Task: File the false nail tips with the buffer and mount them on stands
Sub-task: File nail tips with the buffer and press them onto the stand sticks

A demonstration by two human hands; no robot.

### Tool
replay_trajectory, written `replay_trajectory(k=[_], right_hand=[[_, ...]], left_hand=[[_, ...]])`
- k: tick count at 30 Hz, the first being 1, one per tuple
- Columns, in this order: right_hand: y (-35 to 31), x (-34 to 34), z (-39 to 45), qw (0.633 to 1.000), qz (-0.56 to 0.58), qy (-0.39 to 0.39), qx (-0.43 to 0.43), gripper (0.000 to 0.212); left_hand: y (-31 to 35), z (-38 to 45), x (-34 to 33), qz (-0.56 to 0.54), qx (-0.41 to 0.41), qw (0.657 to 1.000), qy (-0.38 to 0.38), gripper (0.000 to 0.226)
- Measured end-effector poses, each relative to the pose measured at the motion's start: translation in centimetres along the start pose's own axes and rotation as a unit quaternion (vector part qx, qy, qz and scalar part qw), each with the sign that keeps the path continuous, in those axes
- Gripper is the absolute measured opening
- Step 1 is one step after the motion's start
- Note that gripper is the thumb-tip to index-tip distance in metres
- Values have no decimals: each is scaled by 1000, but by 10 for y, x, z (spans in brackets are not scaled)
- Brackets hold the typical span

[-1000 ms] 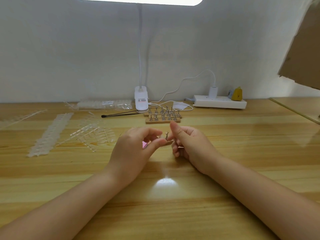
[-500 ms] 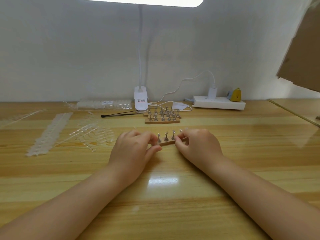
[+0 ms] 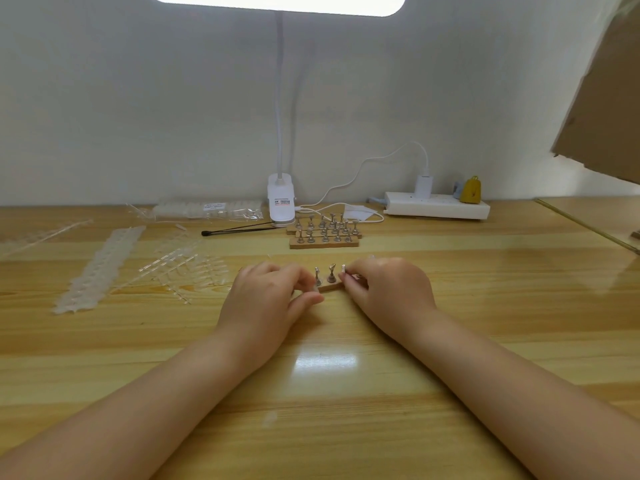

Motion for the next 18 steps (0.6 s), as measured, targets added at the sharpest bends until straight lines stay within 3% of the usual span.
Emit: replay_trajectory(k=[3, 7, 11, 14, 18], right_hand=[[-5, 6, -4, 994, 99, 56, 0, 16], [-11, 9, -8, 967, 246, 58, -17, 4], [-19, 10, -12, 928, 366, 46, -48, 16], [-20, 9, -13, 915, 399, 41, -41, 20], [-22, 10, -13, 915, 401, 38, -21, 10]], left_hand=[[3, 1, 6, -30, -7, 999, 33, 31], [11, 1, 15, -50, -36, 992, 114, 37], [11, 1, 15, -56, -27, 992, 113, 38], [10, 2, 15, -57, -19, 993, 106, 40], [11, 2, 15, -59, -25, 993, 103, 38]])
Point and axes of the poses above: each hand's wrist, its own z-axis towards the middle knuckle, its own x-axis out of the back of the hand, y = z × x, the point moved 3 cm from there along z, towards the middle knuckle, and after that the axes turned 9 degrees about y, right-handed, at the moved point
